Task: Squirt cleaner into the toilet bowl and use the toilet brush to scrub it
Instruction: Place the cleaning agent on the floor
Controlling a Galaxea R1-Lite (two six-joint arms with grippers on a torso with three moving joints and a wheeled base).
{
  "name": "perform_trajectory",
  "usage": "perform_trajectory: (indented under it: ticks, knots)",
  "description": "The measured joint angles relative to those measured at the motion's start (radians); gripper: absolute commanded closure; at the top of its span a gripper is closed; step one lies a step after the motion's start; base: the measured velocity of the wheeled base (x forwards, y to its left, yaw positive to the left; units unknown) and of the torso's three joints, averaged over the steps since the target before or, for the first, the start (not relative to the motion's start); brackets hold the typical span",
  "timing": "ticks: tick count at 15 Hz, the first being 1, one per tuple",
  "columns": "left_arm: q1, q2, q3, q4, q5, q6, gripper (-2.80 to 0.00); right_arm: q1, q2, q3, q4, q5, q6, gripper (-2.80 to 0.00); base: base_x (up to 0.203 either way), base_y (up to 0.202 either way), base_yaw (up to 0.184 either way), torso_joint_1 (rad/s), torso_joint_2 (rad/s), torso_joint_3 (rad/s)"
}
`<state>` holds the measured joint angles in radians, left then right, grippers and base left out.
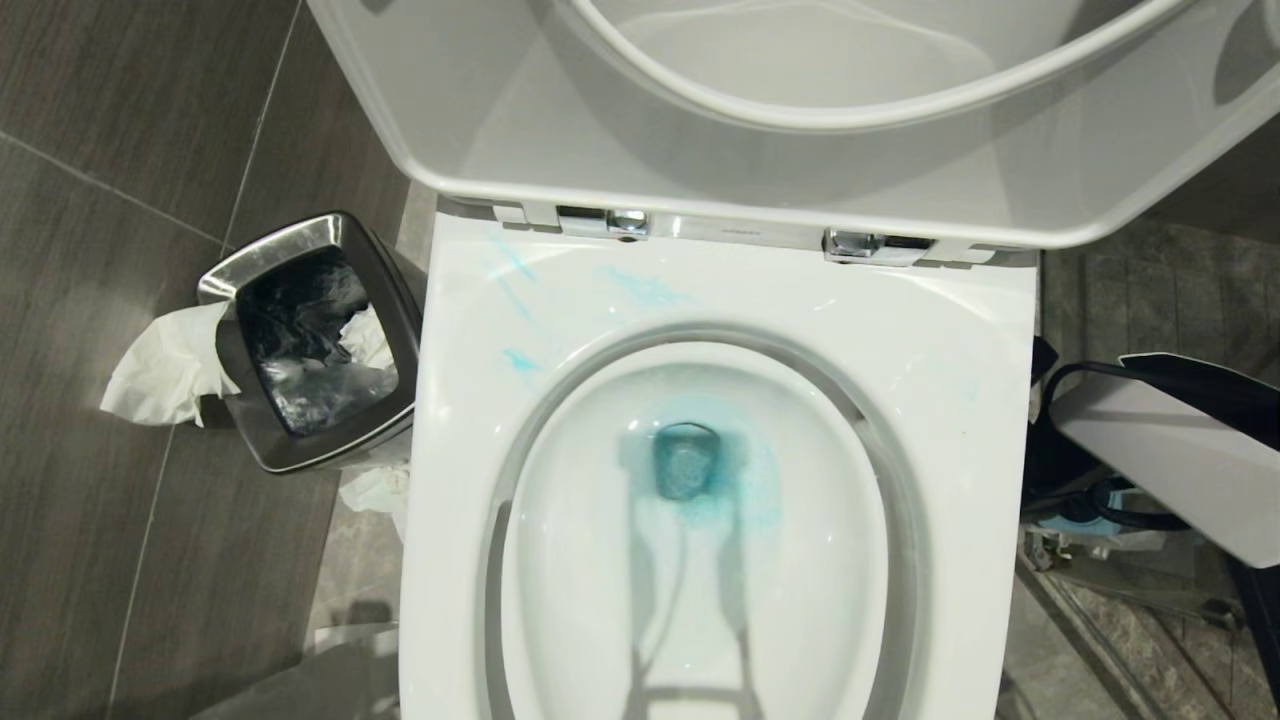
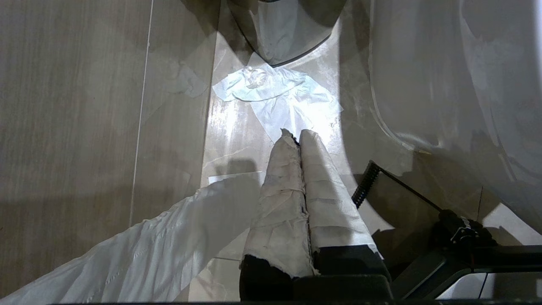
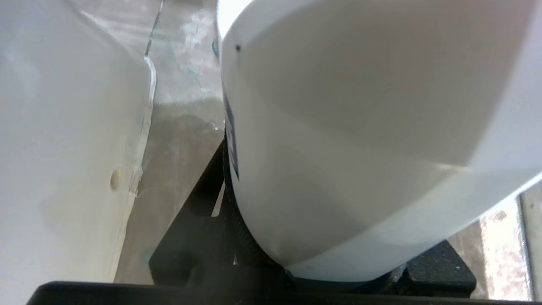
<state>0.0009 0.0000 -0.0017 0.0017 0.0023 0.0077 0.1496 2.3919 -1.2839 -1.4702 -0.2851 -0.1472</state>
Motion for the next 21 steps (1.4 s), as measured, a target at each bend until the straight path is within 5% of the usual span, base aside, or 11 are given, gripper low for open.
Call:
perform_trajectory:
  ticks: [12, 13, 21]
  knots:
    - [0.000, 0.000, 0.000, 0.000, 0.000, 0.000, 0.00, 0.000, 0.026, -0.033, -0.003, 0.056, -0.002, 0.00, 0.000, 0.000, 0.000, 0.000, 0.00, 0.000]
    - [0.000, 0.000, 0.000, 0.000, 0.000, 0.000, 0.00, 0.000, 0.027, -0.038, -0.003, 0.057, -0.002, -2.80, 0.000, 0.000, 0.000, 0.000, 0.00, 0.000]
    - [0.000, 0.000, 0.000, 0.000, 0.000, 0.000, 0.00, 0.000, 0.028, -0.039, -0.001, 0.058, -0.005, -2.80, 0.000, 0.000, 0.000, 0.000, 0.00, 0.000]
